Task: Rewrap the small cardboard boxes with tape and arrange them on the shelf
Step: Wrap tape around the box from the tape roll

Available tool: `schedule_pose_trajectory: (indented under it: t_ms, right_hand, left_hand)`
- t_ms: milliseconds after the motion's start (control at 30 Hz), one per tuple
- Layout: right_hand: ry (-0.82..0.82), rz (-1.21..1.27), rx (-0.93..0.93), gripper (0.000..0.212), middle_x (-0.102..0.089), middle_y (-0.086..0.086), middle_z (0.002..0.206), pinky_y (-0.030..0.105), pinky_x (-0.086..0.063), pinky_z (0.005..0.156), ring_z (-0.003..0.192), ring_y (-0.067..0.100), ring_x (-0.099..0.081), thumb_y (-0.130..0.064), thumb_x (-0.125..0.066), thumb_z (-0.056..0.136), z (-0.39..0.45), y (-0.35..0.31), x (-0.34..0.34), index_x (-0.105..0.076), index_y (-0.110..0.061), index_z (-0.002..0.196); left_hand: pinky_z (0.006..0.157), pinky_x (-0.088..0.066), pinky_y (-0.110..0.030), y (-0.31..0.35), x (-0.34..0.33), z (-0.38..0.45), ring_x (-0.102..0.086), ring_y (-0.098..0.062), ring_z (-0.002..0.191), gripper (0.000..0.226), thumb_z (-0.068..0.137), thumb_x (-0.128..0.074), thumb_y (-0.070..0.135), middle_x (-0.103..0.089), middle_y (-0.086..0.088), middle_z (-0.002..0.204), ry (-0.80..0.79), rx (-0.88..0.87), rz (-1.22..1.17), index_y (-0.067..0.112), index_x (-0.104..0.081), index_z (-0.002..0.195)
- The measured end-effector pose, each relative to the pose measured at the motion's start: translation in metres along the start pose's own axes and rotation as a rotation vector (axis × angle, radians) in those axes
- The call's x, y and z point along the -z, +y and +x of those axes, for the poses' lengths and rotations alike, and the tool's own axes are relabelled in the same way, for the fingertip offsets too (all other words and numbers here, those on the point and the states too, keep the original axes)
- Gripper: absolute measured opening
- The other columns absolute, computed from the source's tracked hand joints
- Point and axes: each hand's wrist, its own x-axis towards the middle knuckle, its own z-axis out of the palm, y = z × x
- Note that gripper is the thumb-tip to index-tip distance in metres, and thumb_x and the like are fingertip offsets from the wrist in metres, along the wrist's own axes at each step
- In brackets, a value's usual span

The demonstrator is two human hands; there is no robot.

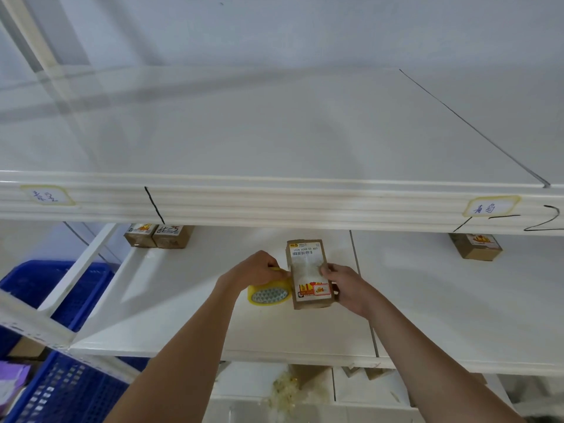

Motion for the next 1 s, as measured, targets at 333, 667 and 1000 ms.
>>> schedule_pose_trajectory:
  t_ms: [333,667,1000]
  right_hand:
    - [0.265,-0.569,0.013,0.098,-0.037,0.005,0.124,0.016,-0.047,0.049,0.086,0.009,-0.055,-0.043,-0.094,0.062,0.006,-0.012,-0.031,-0.033,-0.014,0.133]
    - [0.352,-0.61,0.118,0.082,-0.062,-0.003,0.107,0.025,-0.054,0.059,0.088,0.011,-0.065,-0.05,-0.09,0.056,0.013,-0.009,-0.024,-0.048,-0.021,0.12]
    - [0.371,-0.59,0.11,0.062,-0.066,-0.006,0.095,0.026,-0.051,0.06,0.083,0.009,-0.065,-0.045,-0.086,0.061,0.005,-0.011,-0.018,-0.055,-0.02,0.109]
  left_hand:
    - [0.076,-0.056,-0.031,0.02,-0.012,0.002,-0.069,-0.021,0.086,0.036,0.089,-0.071,0.044,-0.072,-0.005,0.096,0.048,-0.038,0.135,0.011,-0.074,0.103]
    - [0.085,-0.055,-0.031,0.018,0.0,-0.003,-0.067,-0.017,0.093,0.04,0.092,-0.064,0.051,-0.072,0.001,0.104,-0.019,-0.049,0.073,0.018,-0.074,0.112]
    - [0.074,-0.053,-0.029,0.005,0.006,0.007,-0.066,-0.017,0.087,0.036,0.078,-0.079,0.054,-0.07,0.002,0.087,0.045,0.008,-0.037,0.019,-0.077,0.087]
